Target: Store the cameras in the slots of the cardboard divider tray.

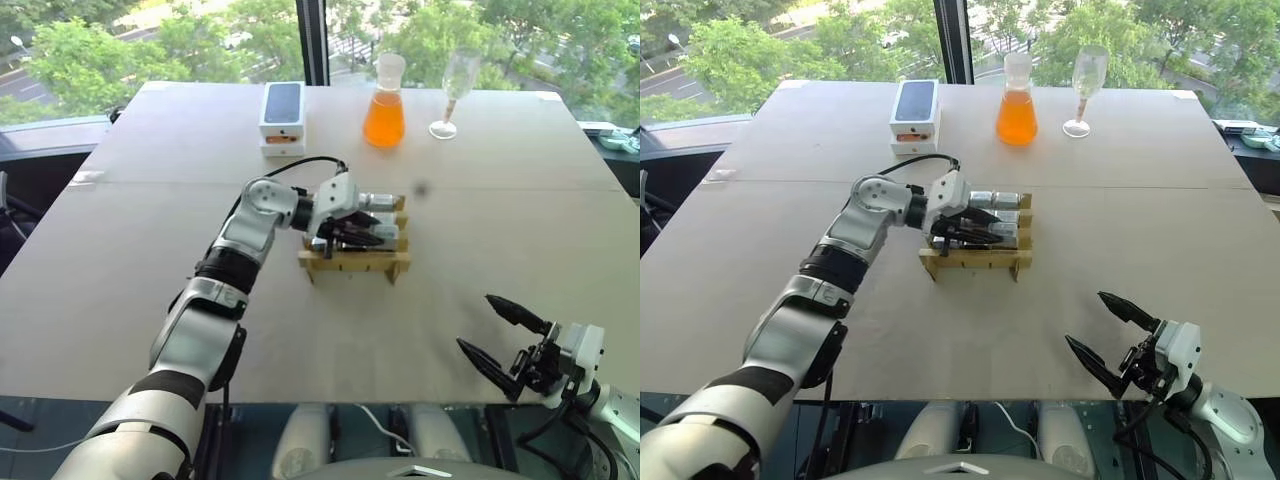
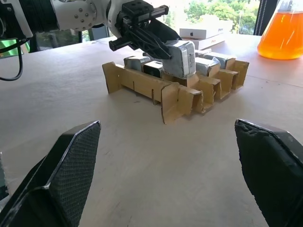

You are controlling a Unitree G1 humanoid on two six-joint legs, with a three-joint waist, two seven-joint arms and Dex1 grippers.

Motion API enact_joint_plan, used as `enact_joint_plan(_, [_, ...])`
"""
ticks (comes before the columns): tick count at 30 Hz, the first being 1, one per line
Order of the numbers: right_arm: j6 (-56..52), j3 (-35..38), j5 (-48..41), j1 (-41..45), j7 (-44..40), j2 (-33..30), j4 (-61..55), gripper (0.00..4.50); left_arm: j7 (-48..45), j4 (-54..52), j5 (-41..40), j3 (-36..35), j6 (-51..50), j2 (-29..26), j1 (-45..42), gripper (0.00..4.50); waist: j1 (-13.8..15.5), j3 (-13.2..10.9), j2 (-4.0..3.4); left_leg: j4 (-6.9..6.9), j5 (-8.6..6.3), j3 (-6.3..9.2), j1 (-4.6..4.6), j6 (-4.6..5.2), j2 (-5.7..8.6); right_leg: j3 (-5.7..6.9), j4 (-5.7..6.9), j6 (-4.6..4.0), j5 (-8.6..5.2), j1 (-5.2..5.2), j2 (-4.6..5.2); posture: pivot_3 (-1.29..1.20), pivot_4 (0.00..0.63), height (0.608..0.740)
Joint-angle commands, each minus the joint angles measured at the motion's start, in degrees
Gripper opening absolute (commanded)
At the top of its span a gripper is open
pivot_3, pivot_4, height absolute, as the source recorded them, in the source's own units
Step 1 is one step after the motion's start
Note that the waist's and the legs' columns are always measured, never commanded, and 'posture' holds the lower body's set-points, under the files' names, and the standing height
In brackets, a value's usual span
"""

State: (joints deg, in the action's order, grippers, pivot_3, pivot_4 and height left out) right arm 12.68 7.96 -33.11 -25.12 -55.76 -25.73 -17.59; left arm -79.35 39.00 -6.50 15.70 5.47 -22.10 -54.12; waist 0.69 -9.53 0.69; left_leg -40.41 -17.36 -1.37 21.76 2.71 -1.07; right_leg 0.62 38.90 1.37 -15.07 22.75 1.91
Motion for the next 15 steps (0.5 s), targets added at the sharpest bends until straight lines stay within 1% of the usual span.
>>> enact_joint_plan(1, [0.4,0.9,-0.3,-0.3,0.0,-0.2,-2.1,4.5,0.6,-0.1,-0.7,-2.2,-0.4,0.0,-1.6,0.75,0.0,0.0,0.0,0.0,0.0,0.0,0.0,0.0,0.0,0.0,0.0,0.0,0.0,0.0,0.0,0.0,0.15,0.74])
enact_joint_plan(9, [1.0,0.5,0.4,-0.8,-0.2,0.1,-2.1,4.5,-2.5,-6.5,-6.9,-5.3,-11.9,0.0,-1.2,0.75,0.0,0.0,0.0,0.02,0.0,0.01,0.13,0.0,0.0,0.01,0.0,-0.01,0.0,0.14,0.01,0.0,0.15,0.74])
enact_joint_plan(15, [1.6,0.5,0.8,-0.7,-0.8,0.3,-1.2,4.5,-3.4,-7.7,-5.7,-4.8,-13.5,-1.6,-0.3,0.75,0.0,0.0,0.0,0.02,0.0,0.0,0.19,0.0,0.01,0.01,-0.04,-0.01,-0.01,0.18,0.01,0.0,0.15,0.74])
